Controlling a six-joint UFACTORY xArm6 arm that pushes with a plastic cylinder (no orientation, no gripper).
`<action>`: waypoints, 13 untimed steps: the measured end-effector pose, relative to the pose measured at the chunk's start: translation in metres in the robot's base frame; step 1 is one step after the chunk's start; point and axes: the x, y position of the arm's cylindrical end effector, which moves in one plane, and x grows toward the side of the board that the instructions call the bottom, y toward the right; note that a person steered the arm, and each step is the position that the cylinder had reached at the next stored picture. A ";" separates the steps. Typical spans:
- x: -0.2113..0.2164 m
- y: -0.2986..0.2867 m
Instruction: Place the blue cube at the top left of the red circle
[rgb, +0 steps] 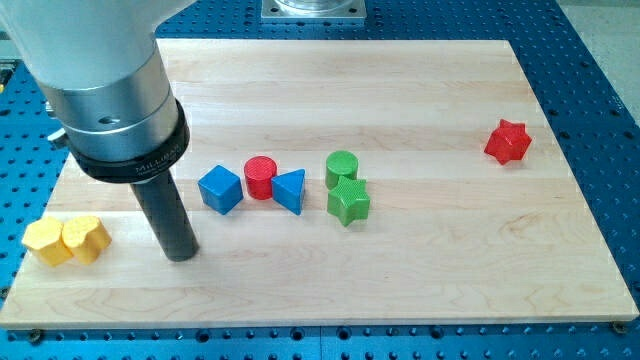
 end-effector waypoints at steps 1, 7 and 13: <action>0.002 0.000; -0.035 0.025; -0.101 0.014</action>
